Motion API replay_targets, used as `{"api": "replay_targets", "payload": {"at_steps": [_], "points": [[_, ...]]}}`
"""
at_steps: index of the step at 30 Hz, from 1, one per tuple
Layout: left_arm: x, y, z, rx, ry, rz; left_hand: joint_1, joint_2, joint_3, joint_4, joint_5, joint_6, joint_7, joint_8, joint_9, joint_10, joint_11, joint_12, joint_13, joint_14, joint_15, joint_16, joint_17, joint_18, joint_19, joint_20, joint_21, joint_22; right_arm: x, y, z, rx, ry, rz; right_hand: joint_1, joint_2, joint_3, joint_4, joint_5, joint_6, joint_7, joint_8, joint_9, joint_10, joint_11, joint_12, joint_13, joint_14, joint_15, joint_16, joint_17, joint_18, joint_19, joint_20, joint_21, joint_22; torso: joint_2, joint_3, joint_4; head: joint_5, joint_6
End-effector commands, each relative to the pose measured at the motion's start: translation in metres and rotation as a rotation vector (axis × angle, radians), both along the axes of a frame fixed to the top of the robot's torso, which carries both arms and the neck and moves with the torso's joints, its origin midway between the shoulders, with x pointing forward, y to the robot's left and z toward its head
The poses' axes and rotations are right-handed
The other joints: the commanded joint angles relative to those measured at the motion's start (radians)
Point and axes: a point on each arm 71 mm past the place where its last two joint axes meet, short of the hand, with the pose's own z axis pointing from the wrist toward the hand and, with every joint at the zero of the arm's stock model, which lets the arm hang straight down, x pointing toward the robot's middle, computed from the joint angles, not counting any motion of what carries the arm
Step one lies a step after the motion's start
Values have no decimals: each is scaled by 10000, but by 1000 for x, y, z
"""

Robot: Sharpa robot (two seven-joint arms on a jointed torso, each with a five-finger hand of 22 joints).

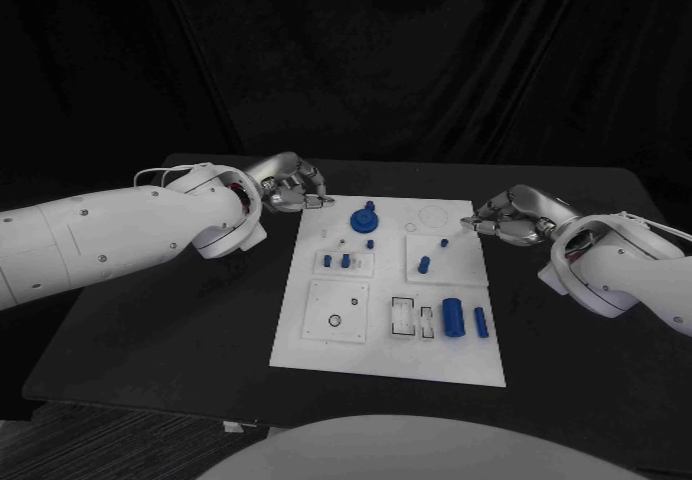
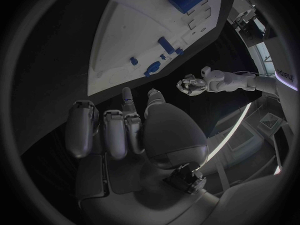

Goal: Assemble the parts on the task board

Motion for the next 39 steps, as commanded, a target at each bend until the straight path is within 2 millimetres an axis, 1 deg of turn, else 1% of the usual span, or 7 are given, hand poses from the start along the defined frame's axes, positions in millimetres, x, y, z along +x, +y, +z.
{"api": "replay_targets", "payload": {"at_steps": [1,3,4,5,9,20,39], "points": [[-6,-21,14,832,-3098,-2635,729,-87,709,12,-453,-702,181,-666,-539,-5317,329,-6015,-1957,684,262,-293,2091,7,-84,134,-363,2215,-2,0,0,51,-92,-82,341,112,50,-130,111,-9,0,-126,-119,1077,11,82,2493,702,-20,-91,1273,-125,230,66,-131,1946,-4,12,-1,-9,-2],[-5,-28,11,1553,-3506,-3142,971,-676,1046,267,-681,-977,81,-1441,-1994,-6950,797,-8686,-3944,340,513,-674,1595,12,-109,430,-369,2197,-2,0,1,79,-124,-54,342,109,49,-128,116,-8,0,-126,-119,1077,12,82,2493,706,-20,-82,1290,-126,231,66,-129,1947,-5,15,0,-15,-2],[-5,-31,10,1827,-3682,-3324,898,-1025,1023,308,-784,-778,-5,-1740,-2940,-6778,740,-9400,-4952,343,397,-781,1445,48,-71,471,-357,2183,-3,0,1,90,-137,-44,342,109,49,-128,116,-8,0,-126,-119,1077,12,82,2493,706,-20,-82,1290,-126,231,66,-129,1947,-4,18,2,-21,-2],[-4,-34,9,2149,-3870,-3535,1121,-1134,1103,150,-645,-498,-593,-1930,-3673,-7067,662,-9956,-5651,532,348,-656,1591,57,1,329,-315,2185,-3,0,1,103,-151,-31,342,109,49,-128,116,-8,0,-126,-119,1077,12,82,2493,706,-20,-82,1290,-126,231,66,-129,1947,-4,13,4,-27,-2],[-1,-46,5,2948,-4253,-4030,1097,-1279,973,-54,-437,233,-1063,-2655,-5672,-6878,458,-10485,-7251,439,131,-949,1176,62,76,104,-352,2171,-4,1,2,134,-176,4,342,109,49,-128,116,-8,0,-126,-119,1077,12,82,2493,706,-20,-82,1290,-126,231,66,-129,1947,-4,12,8,-64,-2],[4,-74,-2,4446,-5266,-5031,1186,-1317,1185,-461,66,1105,-1162,-2679,-6824,-6720,329,-10513,-8272,473,35,-960,1112,63,99,19,-399,2174,-4,3,1,140,-158,64,323,105,36,-99,126,7,0,-120,-119,1077,12,82,2493,712,-19,-67,1315,-130,238,67,-115,1952,17,-18,-7,-76,-2],[7,-97,-20,5300,-4837,-5897,408,-1306,1478,-313,-658,2702,-832,-2597,-8019,-5549,11,-10619,-9569,385,-216,-1175,636,132,-30,-211,-797,2074,-5,6,2,172,-146,114,306,111,29,-72,128,23,-2,-113,-118,1077,12,82,2493,718,-20,-52,1341,-134,245,67,-98,1958,27,-12,-10,-97,-2]]}}
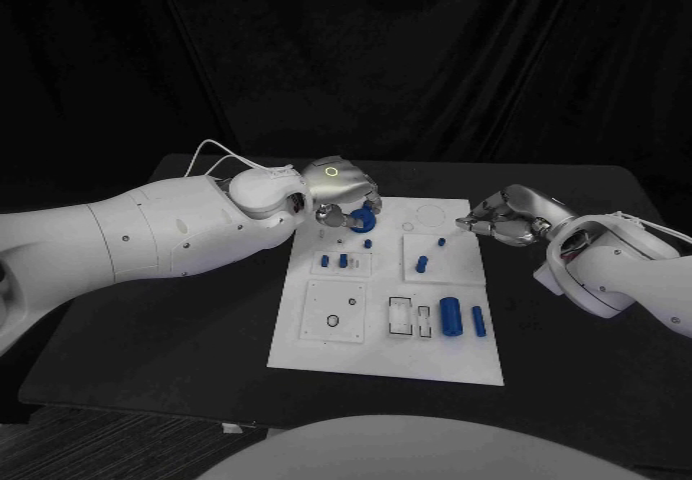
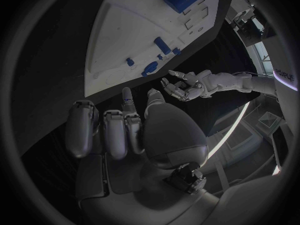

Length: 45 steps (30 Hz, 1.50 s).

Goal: Assemble the parts on the task board

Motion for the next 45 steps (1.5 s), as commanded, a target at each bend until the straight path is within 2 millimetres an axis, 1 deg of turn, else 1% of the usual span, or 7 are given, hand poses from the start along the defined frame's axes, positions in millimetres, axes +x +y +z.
{"api": "replay_targets", "payload": {"at_steps": [1,14,21,30,34,37,45], "points": [[-3,-4,-6,379,179,-288,-177,46,268,2,-225,31,-55,-27,-220,177,-37,-209,-168,349,-137,-115,633,93,-4,-165,-90,2073,-2,1,1,76,-110,-26,309,113,-65,24,132,32,-5,-108,-115,1078,10,82,2493,722,-20,-44,1355,-136,248,67,-91,1960,4,-11,8,-23,-2],[-8,-9,-20,548,608,-278,-319,73,328,24,-376,-21,-16,-105,-486,677,7,-36,-193,368,-90,-38,697,95,-13,-134,-139,2075,-3,0,1,85,-123,-57,309,113,-65,24,132,32,-5,-108,-115,1078,10,82,2493,722,-20,-44,1355,-136,248,67,-91,1960,-5,10,9,-40,-2],[-10,-10,-25,633,766,-255,-330,99,346,26,-387,-11,-3,-99,-513,734,13,-10,-185,353,-78,-52,667,101,-28,-124,-169,2067,-2,0,1,64,-96,-74,315,114,-64,29,141,47,-10,-101,-114,1078,6,82,2493,719,-22,-52,1341,-132,244,66,-106,1956,-14,7,12,-26,-2],[-9,-13,-29,730,887,-252,-284,131,432,-27,-262,116,47,-60,-573,904,-35,36,-183,340,-80,-45,656,111,-50,-110,-215,2059,-2,0,0,50,-63,-55,317,112,-65,32,143,46,-10,-102,-115,1078,6,82,2493,715,-23,-62,1322,-129,241,66,-115,1953,-10,1,16,-27,-2],[-8,-15,-31,792,944,-205,-216,152,522,-87,-110,157,64,-65,-623,975,-47,29,-201,341,-86,-30,664,114,-58,-110,-232,2057,-2,0,-1,52,-50,-48,317,112,-65,32,143,46,-10,-102,-115,1078,6,82,2493,715,-23,-62,1322,-129,241,66,-115,1953,-12,7,28,-59,-2],[-6,-15,-33,871,1003,-148,-103,147,672,-206,172,209,86,-70,-693,1045,-55,-9,-241,320,-83,-38,630,123,-84,-108,-283,2046,-3,0,-1,47,-33,-46,317,112,-65,32,143,46,-10,-102,-115,1078,6,82,2493,715,-23,-62,1322,-129,241,66,-115,1953,-17,6,28,-68,-2],[-3,-17,-37,1021,1108,-35,-90,166,788,-261,279,330,137,-33,-730,1095,-65,-48,-279,300,-82,-49,594,131,-106,-105,-323,2037,-3,-1,-3,38,5,-54,317,112,-65,32,143,46,-10,-102,-115,1078,6,82,2493,715,-23,-62,1322,-129,241,66,-115,1953,-10,8,16,-98,-2]]}}
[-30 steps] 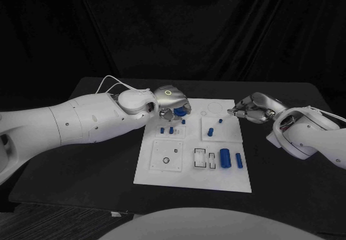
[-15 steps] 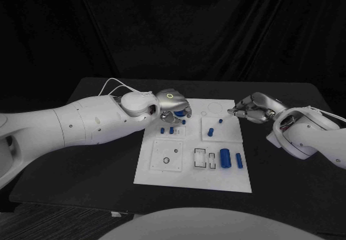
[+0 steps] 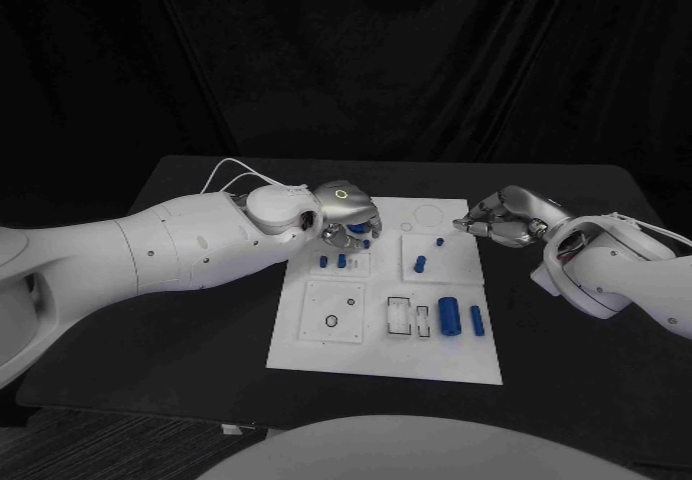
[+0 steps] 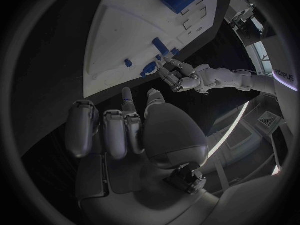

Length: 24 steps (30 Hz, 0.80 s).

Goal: Assemble the parts on the task board

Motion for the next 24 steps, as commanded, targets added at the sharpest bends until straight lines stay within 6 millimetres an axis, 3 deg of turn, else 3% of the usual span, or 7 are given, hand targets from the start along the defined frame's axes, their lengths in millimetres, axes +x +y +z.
{"api": "replay_targets", "payload": {"at_steps": [1,17,24], "points": [[1,-2,-3,184,166,7,4,65,328,-92,204,198,90,11,-120,93,-63,-54,-144,294,-91,-55,581,131,-171,-45,-101,2036,-1,-1,-1,2,-18,-58,317,112,-65,32,143,46,-10,-102,-114,1077,6,82,2493,715,-23,-62,1322,-129,241,66,-115,1953,6,1,-10,-3,-2],[2,-5,-10,238,269,-31,-23,116,495,-233,142,634,192,197,-95,398,-113,-82,-217,276,-116,-57,538,133,-176,-60,-119,2035,-2,-1,-4,-6,44,-59,324,109,-67,46,148,36,-9,-110,-120,1077,4,82,2493,710,-25,-76,1295,-126,237,64,-130,1948,8,2,-12,12,-2],[1,-6,-11,75,149,-193,40,279,639,-448,204,1256,212,486,6,940,-217,-26,-260,255,-174,-82,455,131,-167,-92,-114,2039,-3,-2,-5,-13,79,-61,324,109,-67,46,148,36,-9,-110,-120,1077,4,82,2493,710,-25,-76,1295,-126,237,64,-130,1948,9,-3,-9,-2,-2]]}}
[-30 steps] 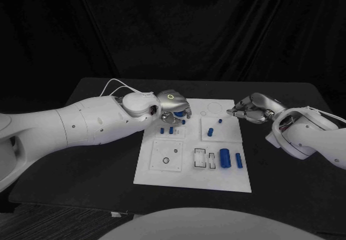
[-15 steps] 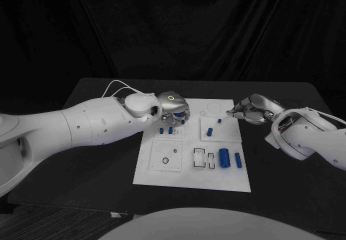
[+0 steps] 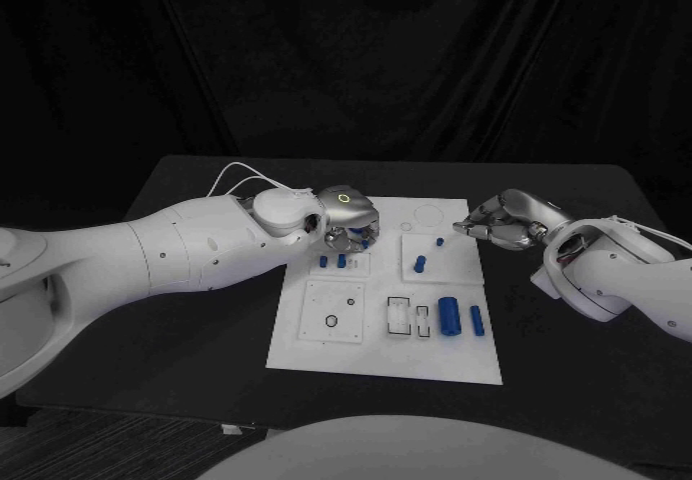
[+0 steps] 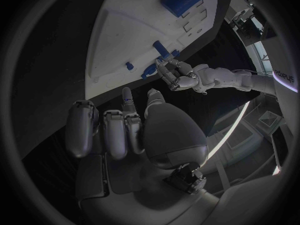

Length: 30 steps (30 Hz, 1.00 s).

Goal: Assemble the parts on the task board

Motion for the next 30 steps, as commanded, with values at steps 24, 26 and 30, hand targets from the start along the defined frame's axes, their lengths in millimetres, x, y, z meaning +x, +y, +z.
{"api": "replay_targets", "payload": {"at_steps": [24,26,30], "points": [[-11,28,17,-1125,-964,-254,181,179,794,-905,144,1161,182,169,-111,2017,-21,-980,-826,332,-131,-105,308,12,218,-28,410,2194,-2,-3,-2,-37,62,-86,334,119,-61,58,152,38,-10,-110,-122,1077,3,81,2493,702,-27,-96,1260,-117,224,63,-169,1936,-7,-4,5,-52,-2],[-13,32,22,-1211,-822,-181,163,174,811,-904,103,1159,173,145,-125,2028,-29,-1039,-857,328,-133,-112,295,13,215,-28,405,2192,-2,-3,-2,-35,62,-83,334,119,-61,58,152,38,-10,-110,-122,1077,3,81,2493,702,-27,-96,1260,-117,224,63,-169,1936,-8,-4,10,-39,-2],[-16,42,29,-1401,-578,13,148,175,823,-899,82,1163,166,129,-135,2039,-36,-1082,-880,329,-136,-111,298,10,221,-29,418,2197,-2,-3,-3,-38,67,-81,334,119,-61,58,152,38,-10,-110,-122,1077,3,81,2493,702,-27,-96,1260,-117,224,63,-169,1936,-17,0,11,-36,-2]]}}
